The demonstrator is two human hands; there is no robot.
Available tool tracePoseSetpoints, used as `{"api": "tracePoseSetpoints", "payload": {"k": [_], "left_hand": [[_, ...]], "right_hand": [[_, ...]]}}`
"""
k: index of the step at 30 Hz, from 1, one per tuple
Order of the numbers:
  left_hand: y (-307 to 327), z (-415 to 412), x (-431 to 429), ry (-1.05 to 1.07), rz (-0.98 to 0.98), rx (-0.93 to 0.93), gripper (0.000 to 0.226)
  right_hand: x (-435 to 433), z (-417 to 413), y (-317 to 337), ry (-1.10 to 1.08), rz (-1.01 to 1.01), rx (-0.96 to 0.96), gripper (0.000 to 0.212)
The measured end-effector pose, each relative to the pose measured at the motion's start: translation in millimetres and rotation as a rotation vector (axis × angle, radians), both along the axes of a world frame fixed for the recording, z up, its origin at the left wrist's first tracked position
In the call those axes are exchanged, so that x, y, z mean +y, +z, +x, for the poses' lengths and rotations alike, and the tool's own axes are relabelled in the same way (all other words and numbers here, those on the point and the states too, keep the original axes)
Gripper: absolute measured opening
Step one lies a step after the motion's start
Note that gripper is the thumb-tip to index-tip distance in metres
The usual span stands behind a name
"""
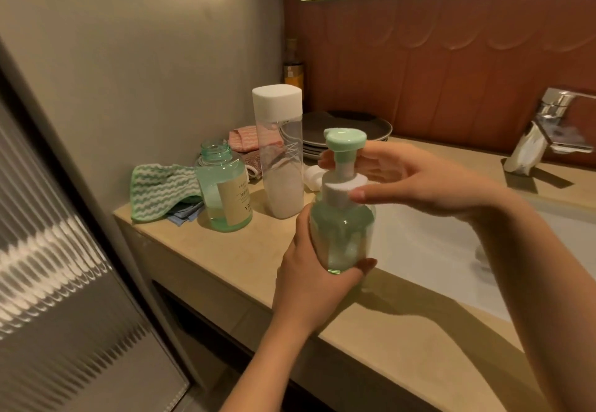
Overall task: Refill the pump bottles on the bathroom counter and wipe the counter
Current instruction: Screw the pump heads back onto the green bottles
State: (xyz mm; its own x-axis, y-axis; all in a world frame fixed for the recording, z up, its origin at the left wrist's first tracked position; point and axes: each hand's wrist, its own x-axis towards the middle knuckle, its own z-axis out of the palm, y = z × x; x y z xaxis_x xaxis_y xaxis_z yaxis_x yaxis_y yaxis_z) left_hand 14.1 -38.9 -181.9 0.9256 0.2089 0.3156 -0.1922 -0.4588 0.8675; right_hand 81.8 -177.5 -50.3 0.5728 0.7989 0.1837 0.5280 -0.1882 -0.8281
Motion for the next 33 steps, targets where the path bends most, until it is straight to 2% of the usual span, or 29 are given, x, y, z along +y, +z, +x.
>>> {"api": "tracePoseSetpoints", "payload": {"k": [4,7,11,14,16,18,22,26,28,30,33], "left_hand": [[-0.9,-0.6,0.7,0.009,-0.005,-0.009,0.099],[-0.1,-0.8,0.5,0.011,-0.015,0.002,0.098],[0.7,-0.7,1.0,-0.006,0.016,-0.005,0.101],[0.2,0.2,1.0,0.005,0.016,0.002,0.103],[-0.8,-0.2,0.8,0.005,0.011,0.005,0.101],[-1.1,-1.0,0.7,-0.002,0.013,0.006,0.101],[-0.3,-1.5,0.3,-0.001,0.006,0.002,0.1],[0.0,-1.3,0.2,0.006,-0.001,-0.004,0.1],[-0.2,-0.6,0.2,0.01,0.007,0.004,0.101],[-0.5,-0.5,0.1,0.004,0.009,0.007,0.101],[-0.3,-1.0,-0.1,-0.003,0.01,0.012,0.101]], "right_hand": [[6.2,4.5,-4.2,-0.226,-0.021,-0.224,0.052],[21.4,2.6,-10.3,-0.354,-0.092,-0.289,0.069],[4.6,5.0,-5.9,-0.077,-0.183,-0.031,0.049],[-13.8,6.0,-2.1,0.041,-0.14,0.022,0.053],[-16.6,6.1,-1.1,0.027,-0.076,0.022,0.051],[-12.0,8.5,-2.4,-0.077,-0.027,-0.034,0.052],[6.0,10.1,-9.7,-0.233,-0.046,-0.184,0.058],[-0.9,11.4,-9.7,-0.031,-0.064,0.014,0.057],[-8.5,11.9,-7.1,0.041,-0.062,0.046,0.058],[-10.9,10.2,-4.9,-0.007,-0.007,0.036,0.052],[-2.7,9.0,-6.0,-0.168,0.022,-0.126,0.056]]}}
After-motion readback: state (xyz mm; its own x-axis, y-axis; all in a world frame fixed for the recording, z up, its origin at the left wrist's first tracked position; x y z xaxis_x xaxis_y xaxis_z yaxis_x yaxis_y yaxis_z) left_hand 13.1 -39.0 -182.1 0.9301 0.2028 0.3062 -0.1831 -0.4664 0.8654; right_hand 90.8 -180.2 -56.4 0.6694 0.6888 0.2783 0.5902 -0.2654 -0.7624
